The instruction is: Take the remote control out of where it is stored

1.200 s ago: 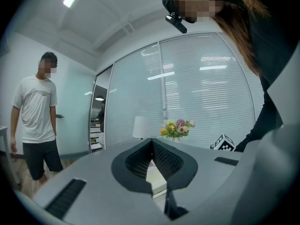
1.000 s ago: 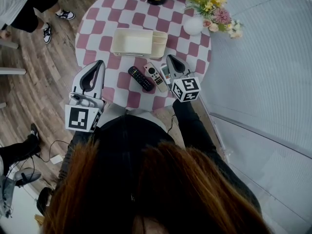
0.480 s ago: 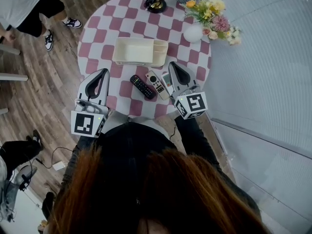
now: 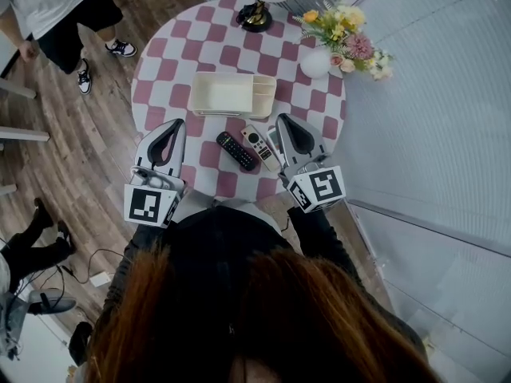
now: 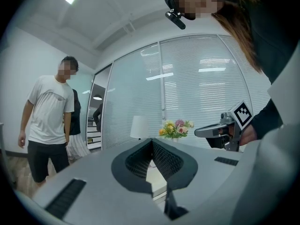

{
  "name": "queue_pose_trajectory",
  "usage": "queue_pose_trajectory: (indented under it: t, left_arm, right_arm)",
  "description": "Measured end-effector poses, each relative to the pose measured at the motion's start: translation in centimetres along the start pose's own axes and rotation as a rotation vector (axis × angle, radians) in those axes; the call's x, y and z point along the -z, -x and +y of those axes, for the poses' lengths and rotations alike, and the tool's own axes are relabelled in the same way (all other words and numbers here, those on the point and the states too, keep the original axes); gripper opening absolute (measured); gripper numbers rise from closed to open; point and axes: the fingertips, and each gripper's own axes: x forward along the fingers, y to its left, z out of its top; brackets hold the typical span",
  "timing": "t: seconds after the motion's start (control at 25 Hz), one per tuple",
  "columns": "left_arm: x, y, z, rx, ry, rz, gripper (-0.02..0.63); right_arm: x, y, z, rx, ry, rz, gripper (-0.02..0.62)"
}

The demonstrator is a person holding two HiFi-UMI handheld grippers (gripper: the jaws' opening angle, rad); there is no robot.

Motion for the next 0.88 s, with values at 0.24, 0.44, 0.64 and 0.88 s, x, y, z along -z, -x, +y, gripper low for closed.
queue_pose_trajectory:
  t: [0.24,0.44,0.64,0.88]
  left_arm:
    - [0.0,-0.1,-0.1,0.005,-0.005,-0.003,0.009]
    - [0.0,-0.3,-0.3,0.011,-0.009,-0.007,0.009]
    - [-0.3,-0.3,-0.3,0.009,-0.009,-0.006,0.009]
    - [-0.2,-0.4,-0.3,0.01,-0.011,-0.008,0.009]
  right_arm:
    - [-1.0,0.3,0.3,0.0,-0.004,-0.023,0.015]
    - [-1.5,0.3,0.6,-0.005,0.005,-0.035,0.015]
    - [-1.4,0.2,1.0,-0.012,0.015,-0.022,0.014]
    - [-0.7,0.1,1.0,-0.008,0.01,-0.002,0.014]
